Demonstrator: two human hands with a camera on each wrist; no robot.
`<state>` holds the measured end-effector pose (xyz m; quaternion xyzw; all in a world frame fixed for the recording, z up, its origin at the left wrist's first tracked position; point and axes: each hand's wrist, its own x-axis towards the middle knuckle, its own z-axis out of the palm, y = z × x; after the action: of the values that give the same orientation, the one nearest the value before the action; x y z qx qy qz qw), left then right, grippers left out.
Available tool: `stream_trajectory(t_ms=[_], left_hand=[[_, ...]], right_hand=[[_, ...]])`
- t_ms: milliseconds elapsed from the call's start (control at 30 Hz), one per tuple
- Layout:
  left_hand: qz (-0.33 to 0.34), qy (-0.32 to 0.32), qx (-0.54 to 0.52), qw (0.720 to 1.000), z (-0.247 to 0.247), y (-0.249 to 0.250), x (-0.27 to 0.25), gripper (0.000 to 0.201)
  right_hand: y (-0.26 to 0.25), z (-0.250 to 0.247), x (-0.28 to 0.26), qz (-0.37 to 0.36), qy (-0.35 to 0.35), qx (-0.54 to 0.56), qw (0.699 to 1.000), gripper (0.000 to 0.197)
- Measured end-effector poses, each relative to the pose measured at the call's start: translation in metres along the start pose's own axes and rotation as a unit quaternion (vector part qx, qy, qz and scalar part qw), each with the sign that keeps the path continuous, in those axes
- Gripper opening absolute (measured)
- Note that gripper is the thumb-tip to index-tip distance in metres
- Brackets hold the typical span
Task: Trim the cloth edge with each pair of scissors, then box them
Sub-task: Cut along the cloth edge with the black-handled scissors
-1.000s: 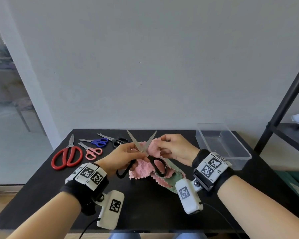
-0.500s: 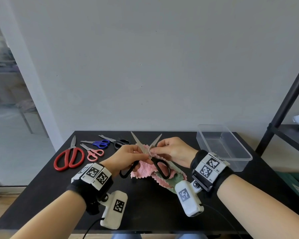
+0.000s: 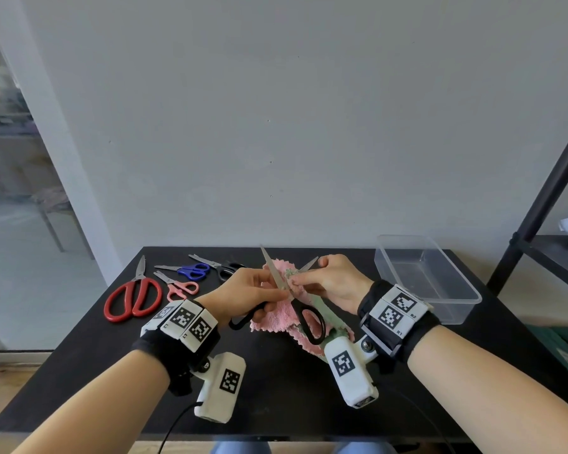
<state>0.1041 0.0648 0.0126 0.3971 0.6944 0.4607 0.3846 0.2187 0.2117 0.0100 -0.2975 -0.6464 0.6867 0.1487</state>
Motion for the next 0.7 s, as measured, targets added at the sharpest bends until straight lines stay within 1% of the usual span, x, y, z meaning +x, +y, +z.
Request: stream_trajectory(t_ms=[100,133,167,200,233,300,333,433,500,533,633,700], left_hand=[[-0.002,-0.005,0.003,1.000,-0.001,-0.002,-0.001,0.014],[-0.001,-0.003,0.002,1.000,0.000,-0.002,-0.001,0.012],[0.002,-0.001,0.000,1.000,0.000,-0.002,-0.001,0.010],[0.004,0.003,-0.002,1.000,0.001,-0.003,0.000,0.010],[0.006,0.007,-0.001,1.000,0.001,-0.003,0.001,0.012],[0.007,0.011,0.006,1.000,0.002,-0.003,0.002,0.017],[0.007,0.009,0.009,1.000,0.002,-0.004,0.002,0.018],[0.006,-0.002,0.013,1.000,0.004,-0.005,0.002,0.019],[0.010,-0.003,0.009,1.000,0.007,-0.004,0.001,0.019],[0.011,-0.005,0.013,1.000,0.007,-0.003,0.002,0.019],[0.007,-0.016,0.039,0.999,0.006,0.000,0.003,0.020],[0.003,-0.022,0.051,0.998,0.005,0.000,0.003,0.020]], right_hand=[[0.001,-0.003,0.003,0.006,0.029,0.010,1.000,0.067],[0.001,-0.002,0.003,0.006,0.040,0.012,0.999,0.076],[0.002,-0.001,0.002,0.009,0.045,0.013,0.999,0.097],[0.002,0.000,0.001,0.015,0.044,0.013,0.999,0.110],[0.001,0.002,-0.001,0.016,0.039,0.018,0.999,0.109],[0.002,0.005,-0.006,0.023,0.018,0.021,0.999,0.093],[0.003,0.005,-0.007,0.028,0.014,0.020,0.999,0.092],[0.004,0.004,-0.008,0.026,0.016,0.011,0.999,0.101],[0.003,0.003,-0.009,0.025,0.020,0.005,0.999,0.101],[0.003,0.001,-0.007,0.029,0.023,0.010,0.999,0.100],[0.003,-0.001,-0.008,0.036,0.034,0.031,0.998,0.086],[0.007,-0.003,-0.004,0.035,0.049,0.023,0.998,0.098]])
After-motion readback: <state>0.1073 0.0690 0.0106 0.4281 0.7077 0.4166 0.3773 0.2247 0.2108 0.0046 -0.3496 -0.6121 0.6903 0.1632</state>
